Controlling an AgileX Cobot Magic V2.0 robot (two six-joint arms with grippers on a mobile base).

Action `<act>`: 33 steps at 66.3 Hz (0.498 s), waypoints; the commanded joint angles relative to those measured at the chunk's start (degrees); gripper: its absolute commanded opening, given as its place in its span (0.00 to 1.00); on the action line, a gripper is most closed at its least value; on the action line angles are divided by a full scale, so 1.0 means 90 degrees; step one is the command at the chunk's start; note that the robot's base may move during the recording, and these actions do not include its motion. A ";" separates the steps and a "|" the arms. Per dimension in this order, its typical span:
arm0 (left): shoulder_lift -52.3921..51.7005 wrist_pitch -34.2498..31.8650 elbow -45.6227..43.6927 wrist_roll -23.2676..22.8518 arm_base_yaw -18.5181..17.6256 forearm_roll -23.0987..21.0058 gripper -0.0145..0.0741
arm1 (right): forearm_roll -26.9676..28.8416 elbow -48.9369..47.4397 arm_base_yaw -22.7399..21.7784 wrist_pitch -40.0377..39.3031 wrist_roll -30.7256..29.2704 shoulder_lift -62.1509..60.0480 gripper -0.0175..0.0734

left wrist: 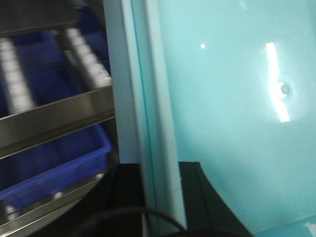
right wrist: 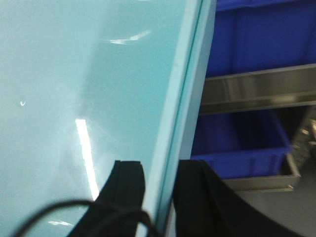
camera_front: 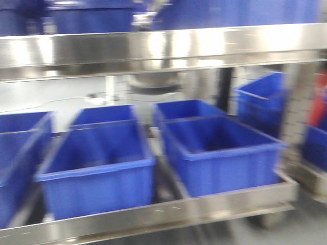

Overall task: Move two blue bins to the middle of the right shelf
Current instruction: 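Back the base away from the shelf still gripping the bin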

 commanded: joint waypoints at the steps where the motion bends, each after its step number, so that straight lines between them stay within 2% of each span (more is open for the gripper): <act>1: -0.0091 -0.0707 -0.0120 0.0002 -0.0190 -0.1659 0.04 | 0.0731 -0.0072 0.0126 -0.0582 -0.0001 -0.0040 0.02; 33: -0.0091 -0.0707 -0.0120 0.0002 -0.0190 -0.1659 0.04 | 0.0731 -0.0072 0.0126 -0.0582 -0.0001 -0.0040 0.02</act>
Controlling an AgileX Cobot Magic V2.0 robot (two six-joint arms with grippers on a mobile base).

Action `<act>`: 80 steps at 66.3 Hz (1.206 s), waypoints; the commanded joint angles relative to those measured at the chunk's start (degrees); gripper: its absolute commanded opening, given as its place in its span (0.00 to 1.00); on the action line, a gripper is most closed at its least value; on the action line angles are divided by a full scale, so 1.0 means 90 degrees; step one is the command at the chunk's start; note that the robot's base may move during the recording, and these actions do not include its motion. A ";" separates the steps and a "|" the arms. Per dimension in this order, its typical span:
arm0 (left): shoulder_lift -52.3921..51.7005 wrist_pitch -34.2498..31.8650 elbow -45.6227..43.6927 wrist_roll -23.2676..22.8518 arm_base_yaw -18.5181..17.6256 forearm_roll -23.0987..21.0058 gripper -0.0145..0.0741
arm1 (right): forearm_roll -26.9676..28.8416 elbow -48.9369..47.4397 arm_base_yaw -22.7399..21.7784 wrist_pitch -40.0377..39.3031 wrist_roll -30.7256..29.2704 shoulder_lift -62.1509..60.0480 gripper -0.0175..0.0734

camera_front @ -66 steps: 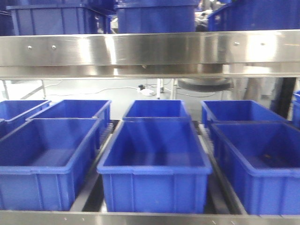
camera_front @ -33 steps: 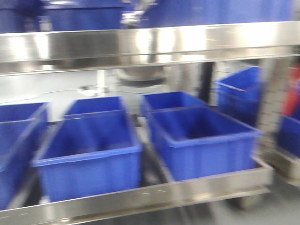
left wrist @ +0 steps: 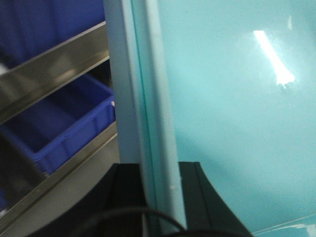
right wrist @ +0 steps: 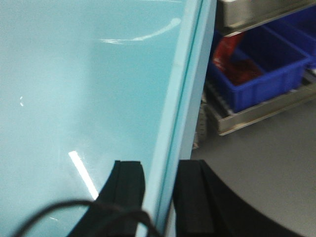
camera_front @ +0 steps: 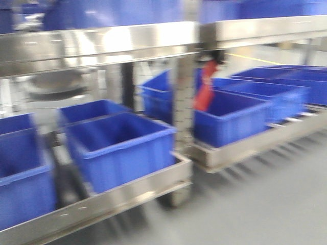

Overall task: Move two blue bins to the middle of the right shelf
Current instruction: 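Back the base away from the shelf still gripping the bin, then turn the base toward the open floor holding the cyan bin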

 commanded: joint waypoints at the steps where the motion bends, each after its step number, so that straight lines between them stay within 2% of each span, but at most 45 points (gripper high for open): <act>1: -0.0091 -0.0707 -0.0120 0.0002 -0.0190 -0.1659 0.04 | 0.0731 -0.0072 0.0126 -0.0582 -0.0001 -0.0040 0.02; 80: -0.0091 -0.0707 -0.0120 0.0002 -0.0190 -0.1659 0.04 | 0.0731 -0.0072 0.0126 -0.0582 -0.0001 -0.0040 0.02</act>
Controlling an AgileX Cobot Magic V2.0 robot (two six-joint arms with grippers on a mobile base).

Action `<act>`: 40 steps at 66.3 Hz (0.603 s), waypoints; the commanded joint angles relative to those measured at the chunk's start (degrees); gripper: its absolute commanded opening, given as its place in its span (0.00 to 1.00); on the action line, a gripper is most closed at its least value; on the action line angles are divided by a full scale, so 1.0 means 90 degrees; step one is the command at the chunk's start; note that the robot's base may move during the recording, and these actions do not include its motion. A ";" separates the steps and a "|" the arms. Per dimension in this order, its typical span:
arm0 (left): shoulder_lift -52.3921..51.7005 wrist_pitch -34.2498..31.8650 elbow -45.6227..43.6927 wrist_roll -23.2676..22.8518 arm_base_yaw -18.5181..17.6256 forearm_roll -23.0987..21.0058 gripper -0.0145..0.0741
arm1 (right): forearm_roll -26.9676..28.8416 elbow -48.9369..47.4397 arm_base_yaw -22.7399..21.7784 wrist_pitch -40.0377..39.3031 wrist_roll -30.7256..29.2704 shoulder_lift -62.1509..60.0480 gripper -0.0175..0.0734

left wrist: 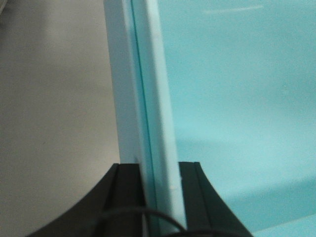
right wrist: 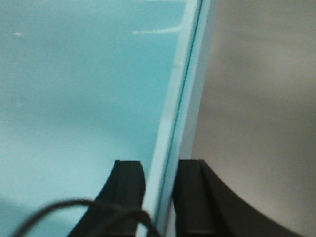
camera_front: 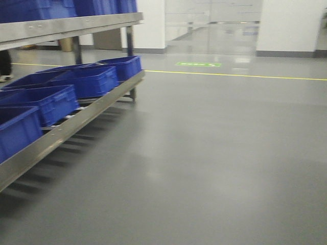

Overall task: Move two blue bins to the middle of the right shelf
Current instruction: 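Turn the base toward the open floor holding the cyan bin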

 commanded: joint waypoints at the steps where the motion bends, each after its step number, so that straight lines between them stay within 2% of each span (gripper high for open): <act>1: -0.0091 -0.0695 -0.0120 0.0002 -0.0190 -0.1659 0.04 | 0.0731 -0.0072 0.0126 -0.0582 -0.0001 -0.0040 0.02; 40: -0.0091 -0.0695 -0.0120 0.0002 -0.0190 -0.1659 0.04 | 0.0731 -0.0072 0.0126 -0.0582 -0.0001 -0.0040 0.02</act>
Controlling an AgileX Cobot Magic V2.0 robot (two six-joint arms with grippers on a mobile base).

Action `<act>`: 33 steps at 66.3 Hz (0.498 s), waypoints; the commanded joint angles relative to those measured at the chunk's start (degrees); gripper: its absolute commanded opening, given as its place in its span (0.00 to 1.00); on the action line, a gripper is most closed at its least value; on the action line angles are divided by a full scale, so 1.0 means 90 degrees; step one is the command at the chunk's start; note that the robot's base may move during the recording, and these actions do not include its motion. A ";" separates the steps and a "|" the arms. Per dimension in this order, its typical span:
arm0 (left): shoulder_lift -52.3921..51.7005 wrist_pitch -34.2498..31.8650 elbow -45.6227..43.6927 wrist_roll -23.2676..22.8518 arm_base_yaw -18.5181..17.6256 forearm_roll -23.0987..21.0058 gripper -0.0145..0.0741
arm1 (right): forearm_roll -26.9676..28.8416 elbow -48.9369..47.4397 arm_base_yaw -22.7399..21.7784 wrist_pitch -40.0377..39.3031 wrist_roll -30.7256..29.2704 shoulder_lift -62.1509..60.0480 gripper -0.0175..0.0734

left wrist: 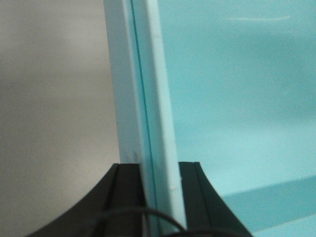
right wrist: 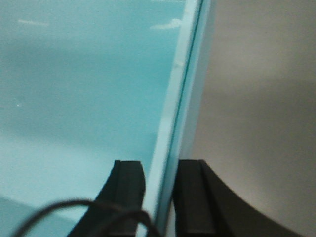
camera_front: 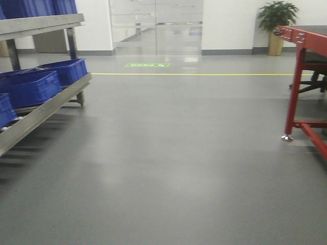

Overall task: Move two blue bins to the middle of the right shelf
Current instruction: 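Turn the base toward the open floor holding the cyan bin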

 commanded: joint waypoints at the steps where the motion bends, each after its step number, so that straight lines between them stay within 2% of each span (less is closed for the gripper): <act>1: -0.0091 -0.0695 -0.0120 0.0002 -0.0190 -0.1659 0.04 | 0.0731 -0.0072 0.0126 -0.0582 -0.0001 -0.0040 0.02; 33: -0.0091 -0.0695 -0.0120 0.0002 -0.0190 -0.1659 0.04 | 0.0731 -0.0072 0.0126 -0.0582 -0.0001 -0.0040 0.02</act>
